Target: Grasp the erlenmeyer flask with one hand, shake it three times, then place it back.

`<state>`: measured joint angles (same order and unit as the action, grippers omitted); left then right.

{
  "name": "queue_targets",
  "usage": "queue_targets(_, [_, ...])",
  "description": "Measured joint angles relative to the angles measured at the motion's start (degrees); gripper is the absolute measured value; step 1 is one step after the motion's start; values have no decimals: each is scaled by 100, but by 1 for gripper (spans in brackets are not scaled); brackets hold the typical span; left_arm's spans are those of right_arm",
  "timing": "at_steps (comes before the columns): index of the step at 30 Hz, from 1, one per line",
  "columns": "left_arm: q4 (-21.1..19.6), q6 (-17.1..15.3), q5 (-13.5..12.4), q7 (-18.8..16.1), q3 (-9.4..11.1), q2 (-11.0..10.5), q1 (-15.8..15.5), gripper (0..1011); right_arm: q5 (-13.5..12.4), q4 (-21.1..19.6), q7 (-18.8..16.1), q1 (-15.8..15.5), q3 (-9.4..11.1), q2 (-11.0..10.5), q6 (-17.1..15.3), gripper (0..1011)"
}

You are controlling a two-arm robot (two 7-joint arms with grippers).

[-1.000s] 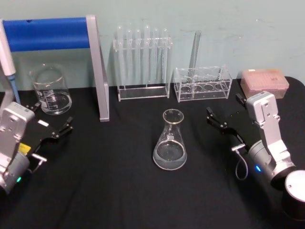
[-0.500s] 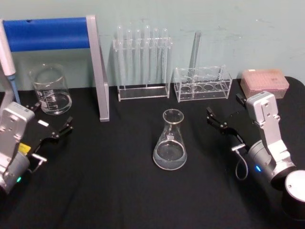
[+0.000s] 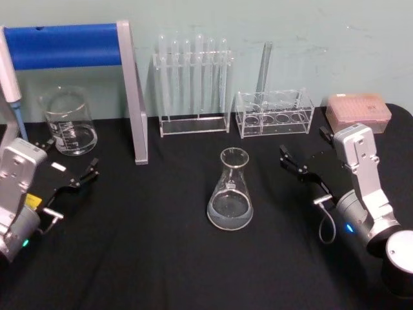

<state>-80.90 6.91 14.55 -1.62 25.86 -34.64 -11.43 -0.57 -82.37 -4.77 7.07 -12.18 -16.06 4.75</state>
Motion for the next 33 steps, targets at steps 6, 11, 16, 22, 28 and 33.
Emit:
queue_targets(6, [0, 0, 0, 0, 0, 0, 0, 1001, 0, 0, 0, 0, 0, 1, 0, 1000])
queue_targets(11, [0, 0, 0, 0, 0, 0, 0, 1001, 0, 0, 0, 0, 0, 1, 0, 1000])
queue_targets(16, [0, 0, 0, 0, 0, 0, 0, 1001, 0, 0, 0, 0, 0, 0, 0, 1000])
queue_targets(22, [0, 0, 0, 0, 0, 0, 0, 1001, 0, 0, 0, 0, 0, 0, 0, 1000])
queue_targets(28, [0, 0, 0, 0, 0, 0, 0, 1001, 0, 0, 0, 0, 0, 0, 0, 1000])
queue_targets(33, [0, 0, 0, 0, 0, 0, 0, 1001, 0, 0, 0, 0, 0, 0, 0, 1000])
